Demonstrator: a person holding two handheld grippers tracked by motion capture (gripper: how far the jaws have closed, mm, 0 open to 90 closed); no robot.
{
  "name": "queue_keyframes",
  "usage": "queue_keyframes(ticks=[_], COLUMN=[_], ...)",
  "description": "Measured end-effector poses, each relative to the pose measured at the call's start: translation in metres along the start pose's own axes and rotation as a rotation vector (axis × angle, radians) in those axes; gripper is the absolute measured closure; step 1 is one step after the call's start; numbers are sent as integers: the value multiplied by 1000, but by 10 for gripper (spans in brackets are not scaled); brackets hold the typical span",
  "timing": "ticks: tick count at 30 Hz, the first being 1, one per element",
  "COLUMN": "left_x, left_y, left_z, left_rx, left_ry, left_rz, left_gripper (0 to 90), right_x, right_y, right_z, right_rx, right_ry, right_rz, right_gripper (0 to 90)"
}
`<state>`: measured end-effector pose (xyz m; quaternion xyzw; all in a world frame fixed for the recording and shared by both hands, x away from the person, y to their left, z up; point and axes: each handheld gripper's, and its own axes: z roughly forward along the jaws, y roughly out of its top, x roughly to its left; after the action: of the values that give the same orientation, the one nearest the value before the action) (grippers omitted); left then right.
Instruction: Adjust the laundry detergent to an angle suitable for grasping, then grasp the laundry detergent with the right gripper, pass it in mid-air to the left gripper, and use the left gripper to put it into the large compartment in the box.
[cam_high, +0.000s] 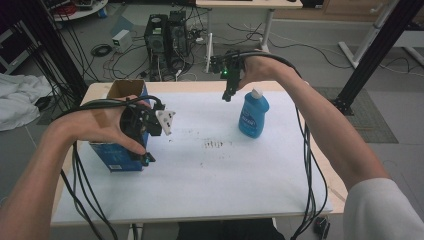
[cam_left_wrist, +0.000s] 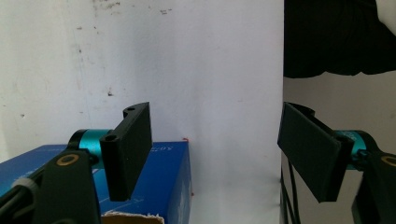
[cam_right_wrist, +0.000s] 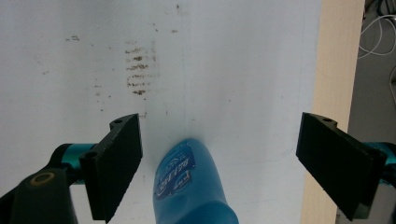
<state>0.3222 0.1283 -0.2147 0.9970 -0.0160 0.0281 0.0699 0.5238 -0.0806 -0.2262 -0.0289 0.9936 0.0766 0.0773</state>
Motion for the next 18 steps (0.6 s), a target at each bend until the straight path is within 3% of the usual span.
queue_keyframes(ticks=[18], left_x=[0], left_y=[4], left_z=[2], left_rx=[-2], left_ry=[-2], left_rz=[4], left_gripper=[264], right_x=[3], right_y=[-6], right_z=[-6], right_rx=[-12], right_ry=[2], right_rz=[16], right_gripper=[136])
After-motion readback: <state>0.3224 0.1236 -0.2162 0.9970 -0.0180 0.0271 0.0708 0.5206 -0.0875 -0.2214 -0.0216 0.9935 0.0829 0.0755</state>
